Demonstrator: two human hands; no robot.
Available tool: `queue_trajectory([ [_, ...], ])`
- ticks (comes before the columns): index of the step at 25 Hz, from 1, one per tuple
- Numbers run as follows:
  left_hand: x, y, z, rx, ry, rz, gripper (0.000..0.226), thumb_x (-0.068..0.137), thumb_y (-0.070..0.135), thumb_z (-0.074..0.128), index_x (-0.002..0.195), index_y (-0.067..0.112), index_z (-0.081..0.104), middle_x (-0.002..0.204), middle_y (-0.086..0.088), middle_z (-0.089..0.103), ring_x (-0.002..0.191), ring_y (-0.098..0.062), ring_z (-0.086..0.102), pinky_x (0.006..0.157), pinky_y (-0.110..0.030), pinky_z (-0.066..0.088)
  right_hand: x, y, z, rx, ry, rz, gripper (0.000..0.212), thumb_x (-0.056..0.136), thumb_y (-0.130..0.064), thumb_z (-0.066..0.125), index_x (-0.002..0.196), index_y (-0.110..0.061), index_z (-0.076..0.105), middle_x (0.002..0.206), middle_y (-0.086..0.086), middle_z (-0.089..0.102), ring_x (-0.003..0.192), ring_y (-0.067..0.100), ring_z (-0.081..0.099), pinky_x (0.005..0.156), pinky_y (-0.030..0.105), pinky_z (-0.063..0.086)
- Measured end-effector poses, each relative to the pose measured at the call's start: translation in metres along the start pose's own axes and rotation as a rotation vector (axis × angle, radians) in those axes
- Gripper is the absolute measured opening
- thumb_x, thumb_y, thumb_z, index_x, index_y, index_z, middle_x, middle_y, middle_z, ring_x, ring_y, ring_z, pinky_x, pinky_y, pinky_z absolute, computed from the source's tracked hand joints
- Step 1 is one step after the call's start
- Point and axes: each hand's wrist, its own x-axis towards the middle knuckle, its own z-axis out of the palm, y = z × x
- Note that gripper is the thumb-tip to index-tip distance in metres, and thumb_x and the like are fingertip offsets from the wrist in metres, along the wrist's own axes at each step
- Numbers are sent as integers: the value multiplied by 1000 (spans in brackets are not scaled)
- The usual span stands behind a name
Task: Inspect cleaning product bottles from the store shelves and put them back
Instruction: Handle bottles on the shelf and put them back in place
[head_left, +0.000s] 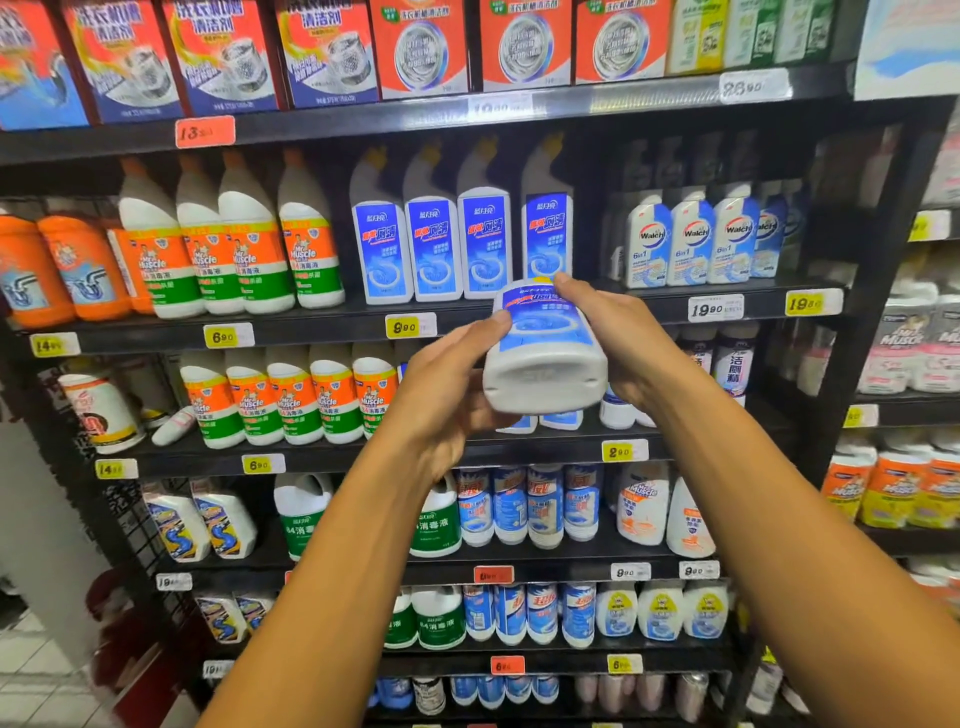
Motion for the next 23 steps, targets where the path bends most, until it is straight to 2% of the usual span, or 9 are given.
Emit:
queue_trajectory([
  [2,-2,-6,-5,9,-28,7,27,88,31,69,115,28,64,98,1,77,76,-11,74,50,-27,55,0,3,-2,15,-24,-43,22,94,-34,65,102,-14,69,92,6,78,88,23,76,69,38,63],
  [4,-4,-15,-10,62,-73,-1,36,88,27,70,119,41,58,102,3,77,82,-12,75,54,-26,56,0,6,-5,-3,-44,-117,19,95,-32,63,108,-19,66,90,0,78,80,17,76,56,27,59],
  [7,-6,-31,-16,104,-129,6,52,85,30,71,125,54,48,109,3,75,94,-16,74,63,-24,57,-1,14,-9,-9,-86,-206,28,95,-27,63,123,-27,58,88,-8,77,79,11,75,55,22,55],
  [10,-4,-42,-18,94,-176,42,68,84,28,71,138,49,36,110,0,75,99,-16,72,68,-24,58,-3,22,-10,6,-136,-245,37,96,-21,61,131,-24,49,86,-7,77,78,8,74,57,18,54],
  [13,1,-47,-19,68,-173,108,65,82,23,70,134,48,39,109,0,75,100,-17,72,70,-26,58,-3,22,-11,23,-167,-257,43,92,-24,62,132,-15,48,92,-4,78,84,10,74,62,21,56],
  [15,6,-49,-19,59,-151,122,67,81,21,70,138,42,40,111,-4,75,102,-20,72,70,-27,58,-3,20,-12,19,-202,-258,44,86,-30,63,125,-13,53,93,-4,78,87,11,74,65,22,57],
  [17,11,-52,-18,57,-105,106,69,79,21,71,140,33,41,111,-5,75,102,-21,72,71,-28,58,-1,19,-15,9,-242,-253,35,82,-33,62,113,-17,58,94,-6,78,89,9,73,66,21,57],
  [20,17,-60,-15,58,-36,84,56,81,18,69,133,20,49,107,-2,76,99,-19,73,69,-26,58,-1,20,-21,-47,-304,-242,31,83,-35,63,112,-24,61,99,-8,77,94,8,73,67,21,57],
  [23,19,-74,-13,68,-25,69,44,81,13,70,122,24,55,104,0,76,95,-16,73,67,-23,57,2,30,-31,-60,-337,-230,35,79,-27,69,113,-26,62,101,-7,77,94,9,73,66,20,57],
])
